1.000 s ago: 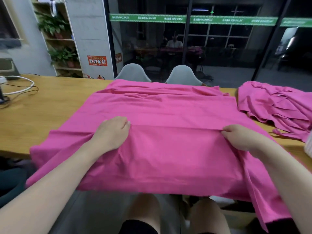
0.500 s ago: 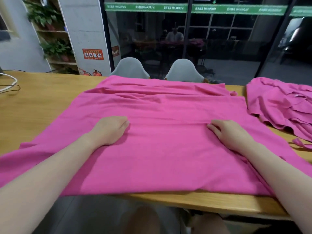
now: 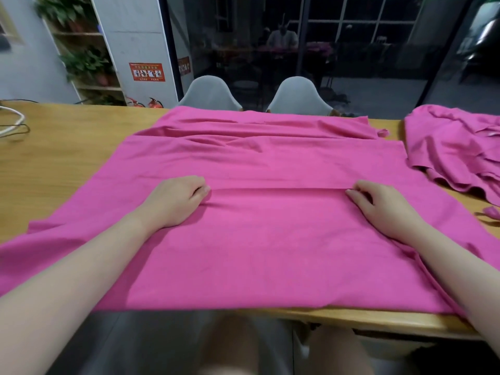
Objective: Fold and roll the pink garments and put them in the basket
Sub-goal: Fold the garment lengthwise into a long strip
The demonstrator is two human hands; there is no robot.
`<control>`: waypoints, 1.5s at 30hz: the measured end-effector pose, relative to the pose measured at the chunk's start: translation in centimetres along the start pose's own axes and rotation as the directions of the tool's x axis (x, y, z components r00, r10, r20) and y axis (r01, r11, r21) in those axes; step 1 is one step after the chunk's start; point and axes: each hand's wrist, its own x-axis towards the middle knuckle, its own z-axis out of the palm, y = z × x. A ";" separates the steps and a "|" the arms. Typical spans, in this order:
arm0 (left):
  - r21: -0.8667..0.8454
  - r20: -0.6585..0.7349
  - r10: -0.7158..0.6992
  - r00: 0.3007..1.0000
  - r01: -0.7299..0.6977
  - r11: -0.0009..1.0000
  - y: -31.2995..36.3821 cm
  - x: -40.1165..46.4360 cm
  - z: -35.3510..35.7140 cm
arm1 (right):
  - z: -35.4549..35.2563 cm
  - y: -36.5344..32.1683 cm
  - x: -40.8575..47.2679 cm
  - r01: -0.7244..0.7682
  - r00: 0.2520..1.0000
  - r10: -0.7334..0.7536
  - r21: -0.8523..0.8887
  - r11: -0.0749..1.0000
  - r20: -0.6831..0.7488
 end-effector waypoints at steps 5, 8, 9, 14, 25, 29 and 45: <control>-0.016 0.009 0.031 0.999 -0.031 0.999 0.8 -2.7 -0.6 | -0.6 -0.8 -3.0 0.005 1.000 -0.005 0.037 0.999 -0.003; -0.021 0.012 0.044 0.999 -0.044 0.999 1.5 -5.2 -1.2 | -1.3 -1.8 -5.6 -0.005 1.000 0.004 0.044 0.999 0.007; -0.015 0.014 0.046 0.999 -0.046 0.999 1.8 -6.3 -1.5 | -1.7 -2.3 -6.6 -0.011 1.000 0.011 0.051 0.999 0.009; -0.026 -0.036 0.096 0.995 -0.097 0.995 3.1 -12.8 -2.6 | -2.8 -4.7 -13.7 -0.006 1.000 0.008 0.110 0.994 -0.023; -0.024 0.023 -0.071 0.997 0.072 0.997 5.4 -13.1 -6.8 | -7.0 -7.2 -13.9 -0.225 0.970 0.192 0.253 0.941 0.148; 0.027 -0.143 -0.012 0.990 0.016 1.000 5.5 -10.4 -9.6 | -7.6 -7.1 -11.3 -0.300 0.951 0.305 0.355 0.885 0.043; 0.046 0.000 -0.046 0.999 0.046 0.998 0.3 3.3 0.3 | -1.2 -1.3 -0.4 -0.129 0.988 0.093 -0.314 0.941 -0.127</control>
